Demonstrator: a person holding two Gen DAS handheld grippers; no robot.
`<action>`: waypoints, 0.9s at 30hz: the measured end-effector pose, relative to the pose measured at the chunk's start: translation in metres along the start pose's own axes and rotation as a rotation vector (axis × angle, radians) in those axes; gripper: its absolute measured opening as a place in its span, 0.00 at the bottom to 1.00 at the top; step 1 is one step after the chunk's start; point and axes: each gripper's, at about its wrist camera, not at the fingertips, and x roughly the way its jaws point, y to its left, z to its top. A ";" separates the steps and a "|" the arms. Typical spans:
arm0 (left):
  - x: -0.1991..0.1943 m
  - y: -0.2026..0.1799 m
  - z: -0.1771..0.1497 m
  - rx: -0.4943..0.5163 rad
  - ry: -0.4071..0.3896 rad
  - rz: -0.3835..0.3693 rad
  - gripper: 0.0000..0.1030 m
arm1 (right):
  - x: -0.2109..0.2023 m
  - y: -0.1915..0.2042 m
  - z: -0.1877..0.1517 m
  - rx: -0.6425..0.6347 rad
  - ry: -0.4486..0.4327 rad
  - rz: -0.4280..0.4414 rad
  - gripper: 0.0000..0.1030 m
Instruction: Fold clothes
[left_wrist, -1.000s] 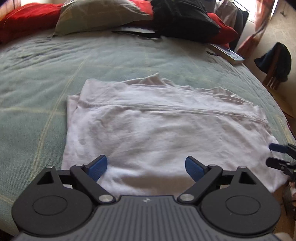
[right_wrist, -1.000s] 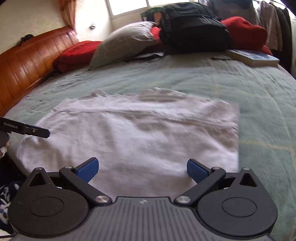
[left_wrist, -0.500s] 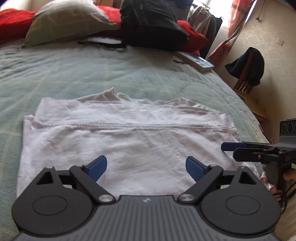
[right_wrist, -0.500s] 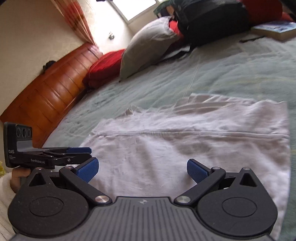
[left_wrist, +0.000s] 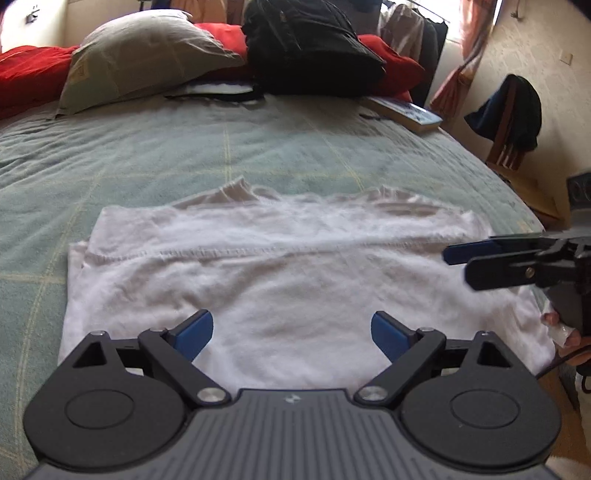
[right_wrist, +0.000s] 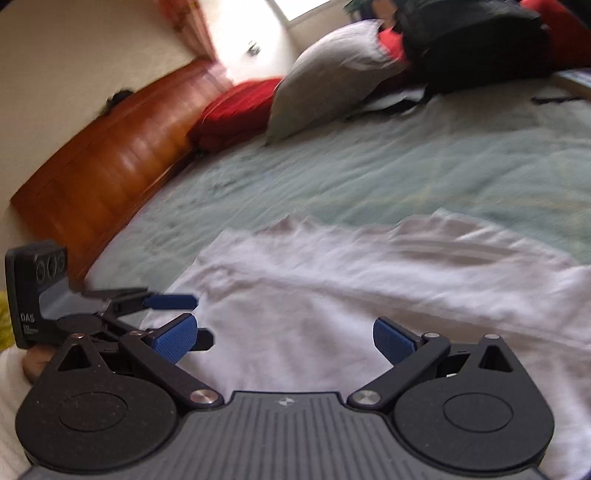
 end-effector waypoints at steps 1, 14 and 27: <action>0.000 0.001 -0.003 0.004 0.002 -0.005 0.90 | 0.006 0.005 -0.003 -0.016 0.021 -0.017 1.00; -0.023 -0.009 -0.017 0.058 -0.042 -0.071 0.92 | -0.007 0.027 -0.022 -0.049 0.063 -0.238 1.00; -0.023 -0.012 -0.022 0.025 -0.029 -0.051 0.92 | -0.023 0.035 -0.034 -0.026 0.070 -0.284 1.00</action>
